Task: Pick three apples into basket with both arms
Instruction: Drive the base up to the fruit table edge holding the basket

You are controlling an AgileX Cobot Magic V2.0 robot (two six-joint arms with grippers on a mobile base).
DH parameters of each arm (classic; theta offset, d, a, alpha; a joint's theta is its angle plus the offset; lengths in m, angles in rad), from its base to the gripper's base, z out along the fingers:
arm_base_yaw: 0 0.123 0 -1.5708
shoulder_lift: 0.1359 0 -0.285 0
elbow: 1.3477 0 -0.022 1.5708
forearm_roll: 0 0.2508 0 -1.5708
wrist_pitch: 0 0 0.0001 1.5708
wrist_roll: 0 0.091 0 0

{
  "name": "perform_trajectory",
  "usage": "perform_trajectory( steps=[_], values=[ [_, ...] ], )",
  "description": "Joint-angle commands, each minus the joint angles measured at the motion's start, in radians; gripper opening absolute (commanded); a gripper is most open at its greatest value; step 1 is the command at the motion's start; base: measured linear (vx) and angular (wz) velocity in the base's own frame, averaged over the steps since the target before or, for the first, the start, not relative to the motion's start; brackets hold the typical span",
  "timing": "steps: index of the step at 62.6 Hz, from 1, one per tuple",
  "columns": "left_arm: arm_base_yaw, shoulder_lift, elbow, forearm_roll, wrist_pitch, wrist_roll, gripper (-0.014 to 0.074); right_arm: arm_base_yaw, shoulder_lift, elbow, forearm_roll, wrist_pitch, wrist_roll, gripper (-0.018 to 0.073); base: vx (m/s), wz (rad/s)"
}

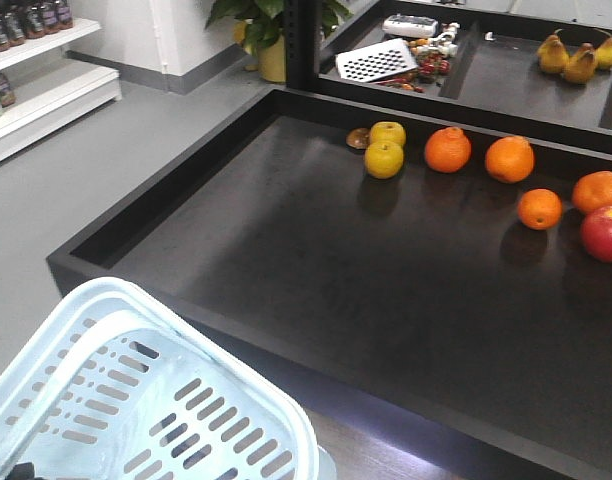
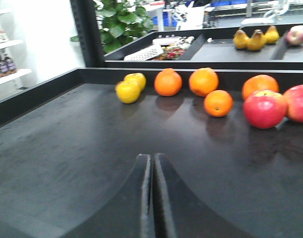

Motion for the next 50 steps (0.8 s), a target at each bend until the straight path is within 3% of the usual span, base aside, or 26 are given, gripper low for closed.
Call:
perform_trajectory(
  steps=[1,50],
  values=[
    [-0.004,0.006,-0.032,-0.047,-0.081,-0.005,-0.0007,-0.003,-0.002,0.011,-0.006,-0.075,-0.007,-0.0004,0.10,-0.24],
    [-0.004,0.006,-0.032,-0.047,-0.081,-0.005,-0.0007,-0.003,-0.002,0.011,-0.006,-0.075,-0.007,-0.0004,0.13,-0.21]
  ],
)
